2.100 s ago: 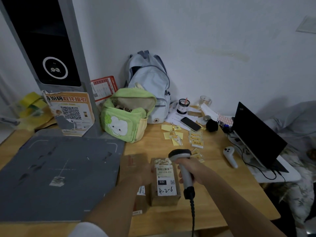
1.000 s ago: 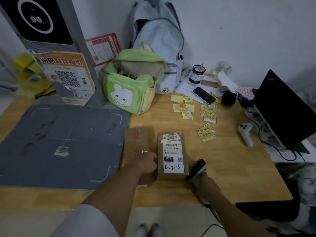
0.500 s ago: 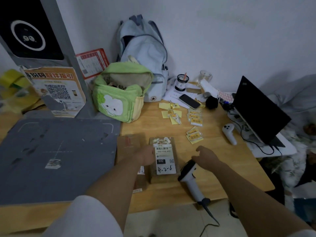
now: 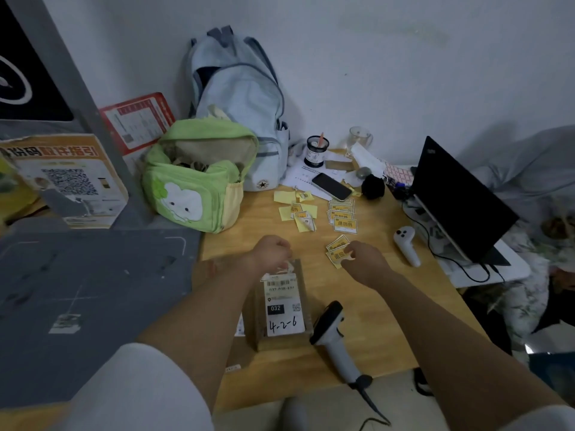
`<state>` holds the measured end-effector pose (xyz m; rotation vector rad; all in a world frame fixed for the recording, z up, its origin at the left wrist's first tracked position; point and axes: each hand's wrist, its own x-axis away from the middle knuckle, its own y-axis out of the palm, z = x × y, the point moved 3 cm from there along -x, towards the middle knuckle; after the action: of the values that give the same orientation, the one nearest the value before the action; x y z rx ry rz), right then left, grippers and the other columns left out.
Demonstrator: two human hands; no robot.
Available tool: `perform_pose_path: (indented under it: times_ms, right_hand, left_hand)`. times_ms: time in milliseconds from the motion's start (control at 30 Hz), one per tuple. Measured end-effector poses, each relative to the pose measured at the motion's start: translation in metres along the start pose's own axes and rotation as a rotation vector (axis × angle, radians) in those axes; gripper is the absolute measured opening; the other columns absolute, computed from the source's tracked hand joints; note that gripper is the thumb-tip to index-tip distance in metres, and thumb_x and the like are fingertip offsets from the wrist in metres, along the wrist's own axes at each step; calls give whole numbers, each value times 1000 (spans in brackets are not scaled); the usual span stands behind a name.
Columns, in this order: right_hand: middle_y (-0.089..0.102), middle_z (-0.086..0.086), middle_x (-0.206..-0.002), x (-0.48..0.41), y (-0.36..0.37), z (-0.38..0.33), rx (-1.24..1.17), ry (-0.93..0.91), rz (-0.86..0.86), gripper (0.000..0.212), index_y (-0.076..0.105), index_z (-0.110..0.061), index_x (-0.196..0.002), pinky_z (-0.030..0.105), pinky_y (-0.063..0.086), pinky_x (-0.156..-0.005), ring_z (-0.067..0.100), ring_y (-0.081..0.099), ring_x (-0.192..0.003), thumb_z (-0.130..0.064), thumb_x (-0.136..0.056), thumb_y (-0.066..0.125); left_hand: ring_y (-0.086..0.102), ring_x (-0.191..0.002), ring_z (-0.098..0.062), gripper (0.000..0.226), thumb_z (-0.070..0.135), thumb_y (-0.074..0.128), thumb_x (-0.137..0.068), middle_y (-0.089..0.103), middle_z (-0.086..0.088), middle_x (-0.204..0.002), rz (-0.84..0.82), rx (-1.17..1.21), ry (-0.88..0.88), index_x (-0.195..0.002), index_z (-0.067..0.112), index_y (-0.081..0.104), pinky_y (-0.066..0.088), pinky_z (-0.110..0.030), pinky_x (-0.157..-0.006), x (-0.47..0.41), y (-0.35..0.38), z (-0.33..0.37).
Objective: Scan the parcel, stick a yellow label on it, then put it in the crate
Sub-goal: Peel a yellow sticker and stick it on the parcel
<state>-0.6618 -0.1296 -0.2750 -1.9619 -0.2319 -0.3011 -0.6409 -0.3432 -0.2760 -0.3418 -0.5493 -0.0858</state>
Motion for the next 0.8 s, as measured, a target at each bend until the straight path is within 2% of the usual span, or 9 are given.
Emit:
perform_pose_path:
  times_ms: [67, 133, 200, 400, 500, 567, 667, 733, 800]
  right_hand:
    - [60, 12, -124, -15, -2, 3, -94, 28, -7, 34, 62, -9, -121, 36, 48, -86, 29, 58, -109, -22, -89, 57]
    - [67, 13, -110, -32, -2, 6, -299, 75, -28, 15, 70, -11, -94, 34, 48, -74, 29, 63, -97, -18, -90, 56]
    - [67, 12, -94, -48, -3, 6, -473, 115, -63, 20, 64, -17, -73, 27, 43, -58, 25, 61, -83, -13, -90, 54]
    - [55, 7, -79, -101, 3, 29, -708, 268, -110, 10, 66, -9, -90, 26, 34, -57, 17, 47, -65, -12, -89, 56]
    - [54, 9, -78, -126, 12, 51, -812, 434, -76, 6, 62, -5, -84, 33, 37, -67, 25, 49, -77, -10, -87, 59]
    - [53, 10, -75, -140, 19, 63, -801, 496, -54, 7, 58, -1, -85, 36, 37, -70, 27, 49, -82, -7, -87, 59]
    - [53, 13, -72, -157, 32, 72, -750, 541, -52, 12, 55, 3, -78, 34, 37, -63, 26, 50, -72, -6, -85, 58]
    - [59, 17, -76, -165, 42, 77, -684, 526, -59, 18, 54, -1, -67, 33, 37, -61, 27, 53, -68, -7, -84, 57]
    - [67, 19, -84, -171, 52, 83, -611, 491, -82, 18, 62, 1, -70, 33, 40, -63, 30, 61, -75, -10, -83, 56]
  left_hand:
    - [60, -69, -15, 31, 9, 56, -89, 62, -13, -107, 11, 30, -8, -120, 6, 57, 43, -26, -56, -14, 4, 11]
    - [61, -73, -18, 31, 9, 56, -89, 63, -14, -114, 21, 54, -34, -120, 7, 58, 43, -26, -55, -28, 10, 17]
    - [61, -78, -19, 30, 10, 55, -89, 63, -14, -114, 26, 76, -58, -119, 7, 58, 44, -26, -57, -45, 19, 19]
    - [62, -87, -19, 26, 14, 54, -90, 62, -8, -119, -27, 18, -115, -115, 11, 60, 43, -27, -64, -95, 51, 21]
    - [65, -94, -22, 19, 17, 57, -89, 62, -10, -121, -69, -16, -142, -108, 16, 60, 49, -37, -93, -117, 62, 19]
    - [63, -91, -20, 18, 18, 57, -89, 61, -8, -118, -93, -32, -159, -107, 15, 59, 48, -31, -83, -129, 67, 18]
    - [58, -86, -18, 33, 16, 53, -91, 56, -5, -112, -110, -51, -180, -123, 8, 56, 39, -22, -60, -146, 74, 18]
    - [55, -79, -15, 35, 11, 49, -93, 53, -4, -109, -110, -57, -182, -127, 5, 55, 37, -19, -54, -156, 81, 19]
    - [52, -71, -12, 31, 9, 48, -94, 55, -3, -97, -102, -58, -184, -123, 4, 58, 38, -19, -55, -165, 89, 19]
